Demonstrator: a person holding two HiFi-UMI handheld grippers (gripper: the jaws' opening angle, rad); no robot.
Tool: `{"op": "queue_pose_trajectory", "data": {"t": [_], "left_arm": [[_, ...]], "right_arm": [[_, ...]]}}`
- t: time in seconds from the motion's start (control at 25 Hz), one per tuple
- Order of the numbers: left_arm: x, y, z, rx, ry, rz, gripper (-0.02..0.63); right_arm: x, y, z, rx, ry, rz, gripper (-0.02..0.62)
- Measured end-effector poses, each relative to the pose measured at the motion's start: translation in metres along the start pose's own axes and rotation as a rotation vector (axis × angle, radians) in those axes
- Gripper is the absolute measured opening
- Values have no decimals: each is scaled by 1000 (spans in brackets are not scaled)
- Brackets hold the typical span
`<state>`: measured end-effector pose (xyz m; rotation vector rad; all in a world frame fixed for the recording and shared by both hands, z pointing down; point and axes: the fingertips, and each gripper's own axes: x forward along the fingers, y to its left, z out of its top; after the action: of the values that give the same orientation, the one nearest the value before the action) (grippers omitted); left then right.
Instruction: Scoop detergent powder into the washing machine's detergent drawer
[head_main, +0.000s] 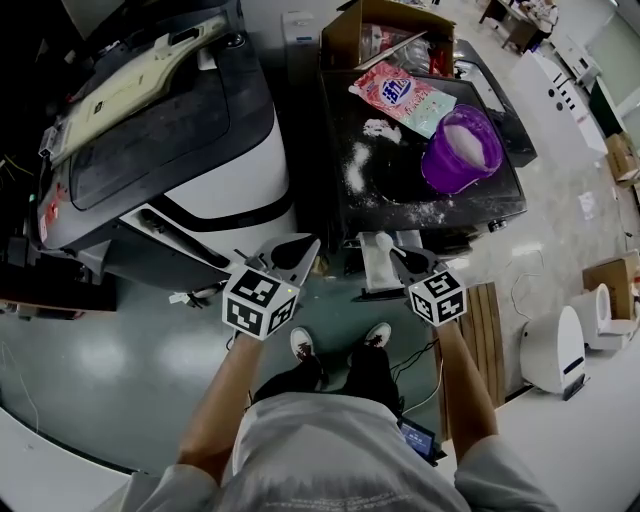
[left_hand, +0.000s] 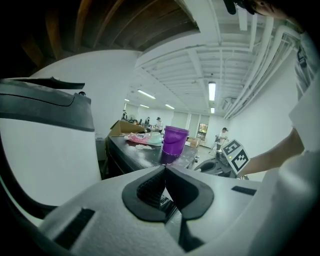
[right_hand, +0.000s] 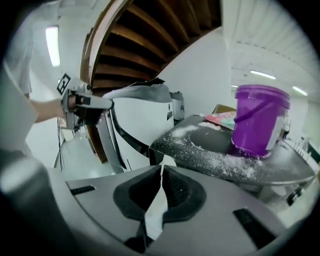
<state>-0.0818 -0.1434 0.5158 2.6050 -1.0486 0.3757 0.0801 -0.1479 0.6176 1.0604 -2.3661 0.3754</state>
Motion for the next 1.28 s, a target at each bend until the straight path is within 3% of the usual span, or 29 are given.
{"op": "queue_pose_trajectory", "data": {"t": [0.2, 0.36, 0.72, 0.96, 1.28], "left_arm": [[4, -5, 15, 16, -6, -14, 6], [15, -14, 36, 32, -27, -36, 6], [47, -46, 109, 126, -96, -96, 6], [61, -73, 161, 248, -141, -129, 6], [66, -100, 219, 314, -232, -155, 6]], "right_arm": [[-25, -5, 15, 224, -109, 25, 12], [-57, -23, 33, 276, -163, -30, 12], [-159, -87, 90, 190, -249, -232, 12], [-226, -120, 129, 90, -298, -384, 12], [-281, -132, 173, 17, -391, -450, 12]]}}
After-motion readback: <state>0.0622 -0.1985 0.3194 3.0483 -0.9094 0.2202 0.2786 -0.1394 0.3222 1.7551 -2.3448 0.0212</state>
